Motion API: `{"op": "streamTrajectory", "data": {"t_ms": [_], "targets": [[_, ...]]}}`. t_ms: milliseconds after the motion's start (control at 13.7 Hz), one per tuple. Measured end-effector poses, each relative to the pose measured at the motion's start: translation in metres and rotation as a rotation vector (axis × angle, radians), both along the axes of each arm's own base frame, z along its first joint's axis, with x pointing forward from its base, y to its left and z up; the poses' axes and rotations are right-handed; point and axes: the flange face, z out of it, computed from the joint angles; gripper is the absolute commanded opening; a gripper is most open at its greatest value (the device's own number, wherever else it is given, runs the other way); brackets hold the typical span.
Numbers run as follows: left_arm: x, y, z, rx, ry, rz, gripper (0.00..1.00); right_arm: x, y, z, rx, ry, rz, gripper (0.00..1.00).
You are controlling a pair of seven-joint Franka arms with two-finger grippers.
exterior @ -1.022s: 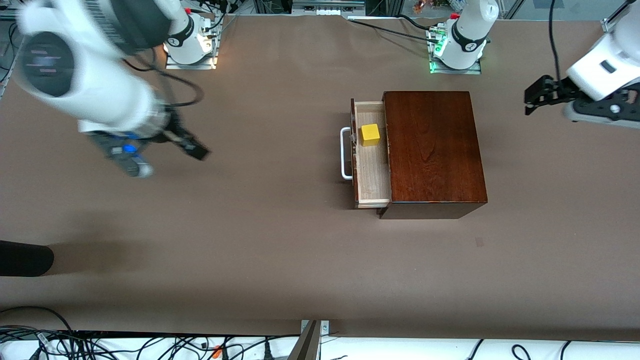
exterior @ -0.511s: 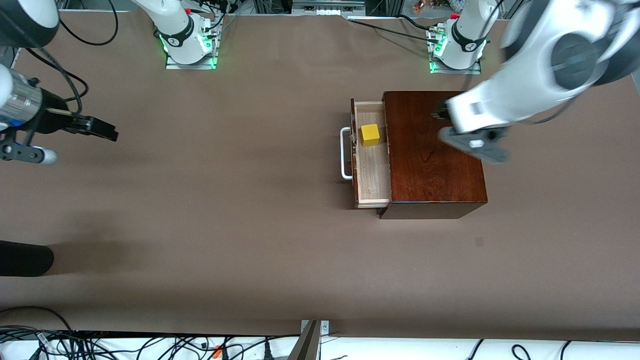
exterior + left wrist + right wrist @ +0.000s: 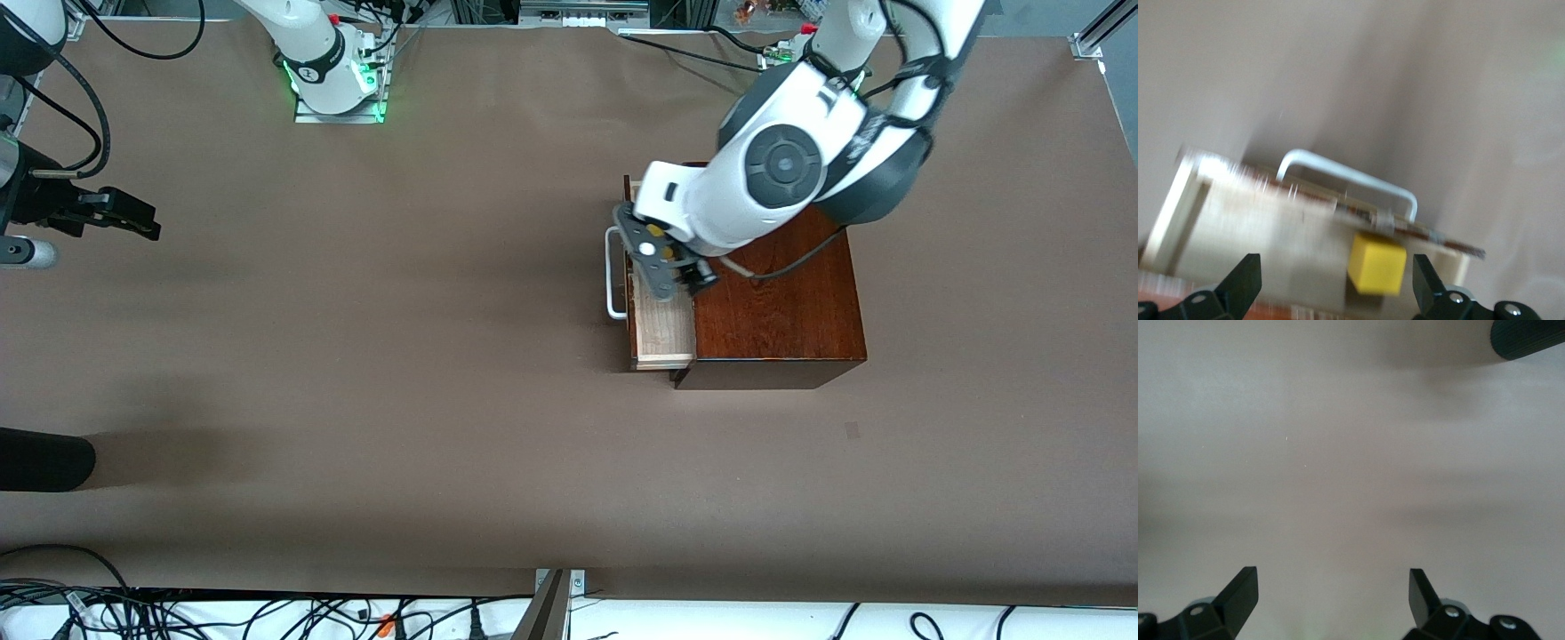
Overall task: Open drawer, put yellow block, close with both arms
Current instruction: 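Place the left gripper against the drawer front beside the handle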
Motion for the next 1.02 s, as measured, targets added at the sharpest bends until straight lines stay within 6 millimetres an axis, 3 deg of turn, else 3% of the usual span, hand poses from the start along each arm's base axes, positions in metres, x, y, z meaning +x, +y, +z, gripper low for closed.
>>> {"op": "streamTrajectory", "data": {"t_ms": [219,511,803,1022], "targets": [[-0.016,-0.056,-0.028,-0.078,-0.104,-0.24,1.0,0.001,0.0,0.002,-0.001,-0.013,0.001,1.0],[-0.046,-0.094,-0.064,0.033,-0.157,-0.418,1.0,-0.001,0.0,0.007,0.0,-0.022,0.002,1.0],[-0.054,-0.092,-0.112,0.107,-0.153,-0.486,1.0,-0.002,0.0,0.005,0.0,-0.016,0.002,1.0],[-0.057,-0.093,-0.133,0.102,-0.208,-0.514,1.0,-0.002,0.0,0.004,0.0,-0.014,0.002,1.0]]}}
